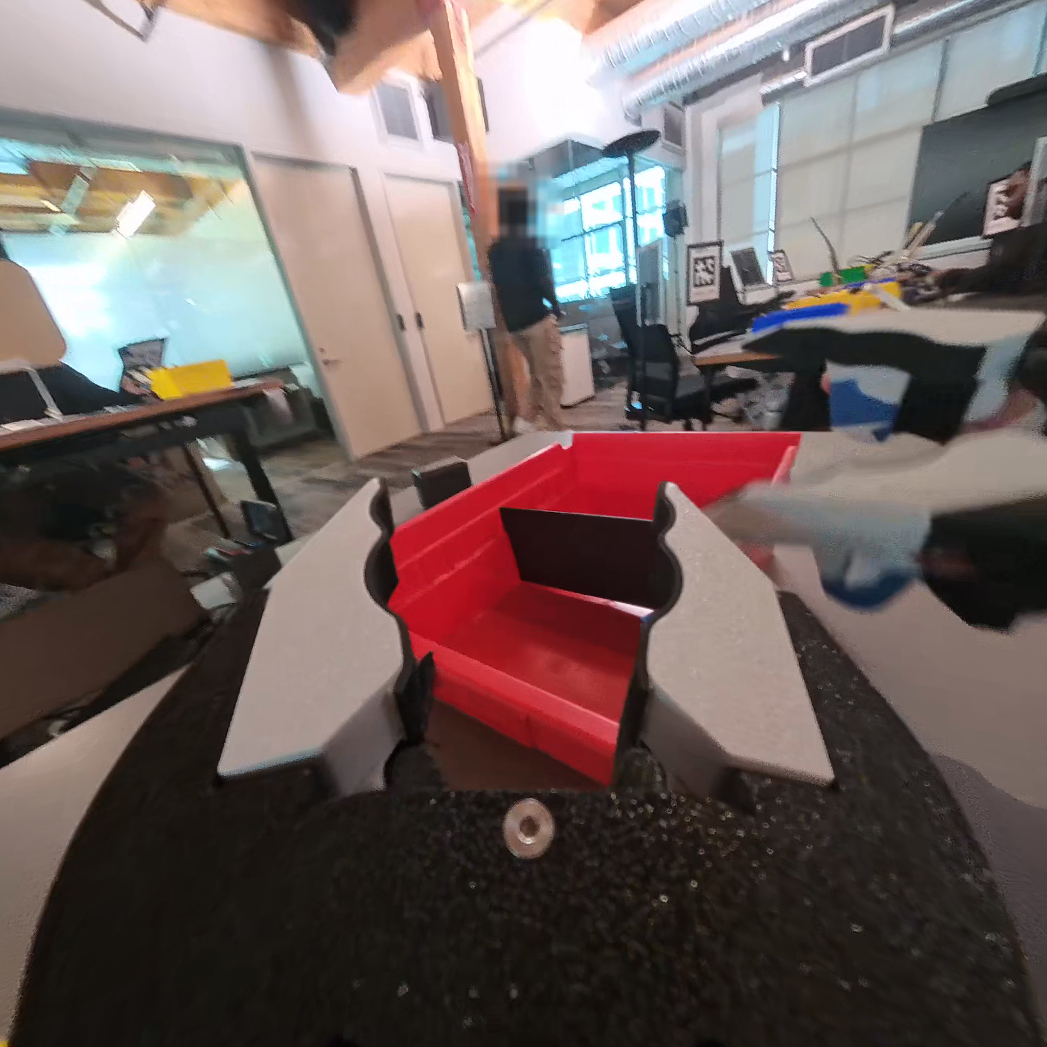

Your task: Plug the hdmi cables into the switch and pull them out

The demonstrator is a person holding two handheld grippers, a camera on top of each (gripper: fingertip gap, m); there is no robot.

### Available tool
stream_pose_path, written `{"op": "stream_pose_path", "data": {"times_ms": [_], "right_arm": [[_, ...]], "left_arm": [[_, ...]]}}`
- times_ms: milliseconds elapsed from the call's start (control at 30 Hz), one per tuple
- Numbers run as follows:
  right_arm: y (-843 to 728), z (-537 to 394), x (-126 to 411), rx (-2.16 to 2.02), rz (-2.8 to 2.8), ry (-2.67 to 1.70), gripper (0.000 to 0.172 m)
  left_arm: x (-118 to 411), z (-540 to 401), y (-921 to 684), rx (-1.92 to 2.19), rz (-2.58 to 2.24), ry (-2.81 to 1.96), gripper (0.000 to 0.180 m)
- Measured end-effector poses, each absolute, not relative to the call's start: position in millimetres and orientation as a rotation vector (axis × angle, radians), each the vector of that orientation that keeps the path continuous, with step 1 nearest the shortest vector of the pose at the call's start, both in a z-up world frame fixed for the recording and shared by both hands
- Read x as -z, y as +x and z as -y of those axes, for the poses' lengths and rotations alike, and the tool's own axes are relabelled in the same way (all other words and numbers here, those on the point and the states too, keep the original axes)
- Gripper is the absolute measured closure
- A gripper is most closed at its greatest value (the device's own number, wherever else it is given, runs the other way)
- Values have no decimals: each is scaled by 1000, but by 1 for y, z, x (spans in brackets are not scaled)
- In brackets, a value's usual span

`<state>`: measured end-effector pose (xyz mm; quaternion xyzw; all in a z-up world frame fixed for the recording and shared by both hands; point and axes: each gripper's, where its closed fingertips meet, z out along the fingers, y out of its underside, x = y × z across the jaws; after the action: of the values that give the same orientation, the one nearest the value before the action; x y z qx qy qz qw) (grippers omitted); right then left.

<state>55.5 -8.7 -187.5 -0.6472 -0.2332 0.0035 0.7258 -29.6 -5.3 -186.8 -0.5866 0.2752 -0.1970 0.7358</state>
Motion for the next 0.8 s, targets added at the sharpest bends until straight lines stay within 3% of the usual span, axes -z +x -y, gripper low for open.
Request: {"op": "stream_pose_path", "data": {"times_ms": [133,467,800], "right_arm": [[19,11,228,102,582,-1463,28],[31,-19,256,185,518,-1594,29],[202,-22,264,405,147,-1728,44]], "left_arm": [[192,3,-50,308,-515,-1271,97],[193,-5,-89,383,-345,-1317,99],[199,-11,-93,410,-317,-1376,100]]}}
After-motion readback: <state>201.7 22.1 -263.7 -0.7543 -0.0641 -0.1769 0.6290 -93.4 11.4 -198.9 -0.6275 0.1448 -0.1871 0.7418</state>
